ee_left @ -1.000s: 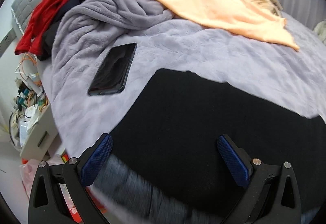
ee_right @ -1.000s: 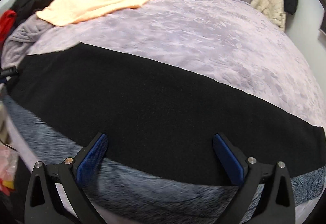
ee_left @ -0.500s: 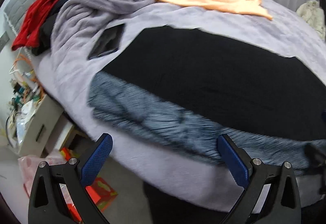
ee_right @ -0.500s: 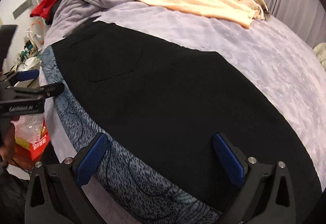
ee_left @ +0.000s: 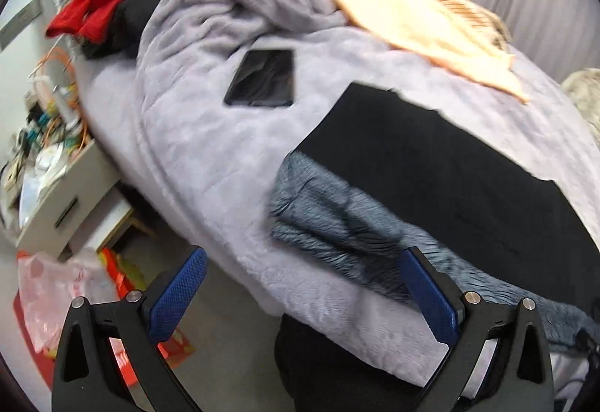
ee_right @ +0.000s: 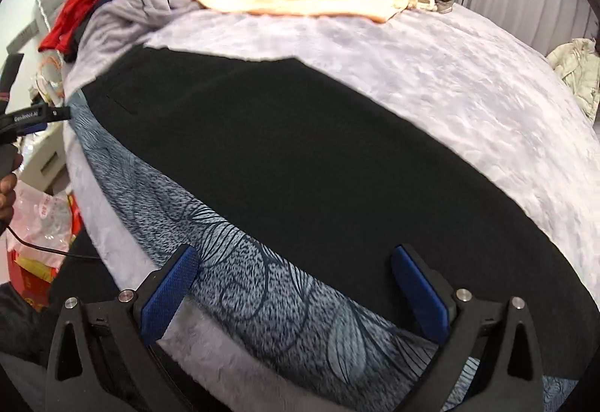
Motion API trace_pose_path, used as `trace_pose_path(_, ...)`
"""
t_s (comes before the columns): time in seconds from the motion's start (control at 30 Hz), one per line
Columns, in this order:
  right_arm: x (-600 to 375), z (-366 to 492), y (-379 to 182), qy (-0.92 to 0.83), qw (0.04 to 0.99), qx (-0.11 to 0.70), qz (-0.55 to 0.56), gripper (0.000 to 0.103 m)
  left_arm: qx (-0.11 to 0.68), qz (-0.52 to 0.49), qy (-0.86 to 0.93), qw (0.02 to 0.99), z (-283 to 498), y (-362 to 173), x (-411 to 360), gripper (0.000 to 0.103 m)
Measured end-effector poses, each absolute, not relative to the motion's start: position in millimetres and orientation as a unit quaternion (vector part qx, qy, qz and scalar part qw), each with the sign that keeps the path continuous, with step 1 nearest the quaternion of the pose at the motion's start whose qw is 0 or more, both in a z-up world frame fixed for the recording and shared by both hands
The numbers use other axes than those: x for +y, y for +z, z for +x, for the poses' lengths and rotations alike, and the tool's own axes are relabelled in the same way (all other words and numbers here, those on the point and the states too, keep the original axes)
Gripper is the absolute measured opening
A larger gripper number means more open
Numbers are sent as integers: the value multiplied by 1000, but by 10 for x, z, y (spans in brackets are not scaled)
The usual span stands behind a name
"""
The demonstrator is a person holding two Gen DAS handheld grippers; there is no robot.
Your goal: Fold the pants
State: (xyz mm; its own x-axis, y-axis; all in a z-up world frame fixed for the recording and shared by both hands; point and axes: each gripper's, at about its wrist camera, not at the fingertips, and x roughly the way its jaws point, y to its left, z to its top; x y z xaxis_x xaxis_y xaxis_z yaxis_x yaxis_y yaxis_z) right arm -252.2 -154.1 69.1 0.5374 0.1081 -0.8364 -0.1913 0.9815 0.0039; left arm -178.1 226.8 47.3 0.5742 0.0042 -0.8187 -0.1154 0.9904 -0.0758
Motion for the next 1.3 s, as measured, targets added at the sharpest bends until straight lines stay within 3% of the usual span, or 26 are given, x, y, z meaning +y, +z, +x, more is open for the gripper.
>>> trace_pose_path(0.2,-1620,-2412,726,59,886,459,-4,103,422,-71,-40,903,-1731,673,2018,103)
trace_pose_path(0.4,-1884,-2508,580,38,879,476,-4,103,489,-7,13,872,-1346,266,1705,103)
trace_pose_path(0.6,-2593,-2856,611,-45,874,484,17,103,478,23,47,877,-1381,326,1576,103)
trace_pose_path(1.3,-4427,-4029,896,-228,850,475,25,103,491,168,-229,824,-1961,375,-1518,103)
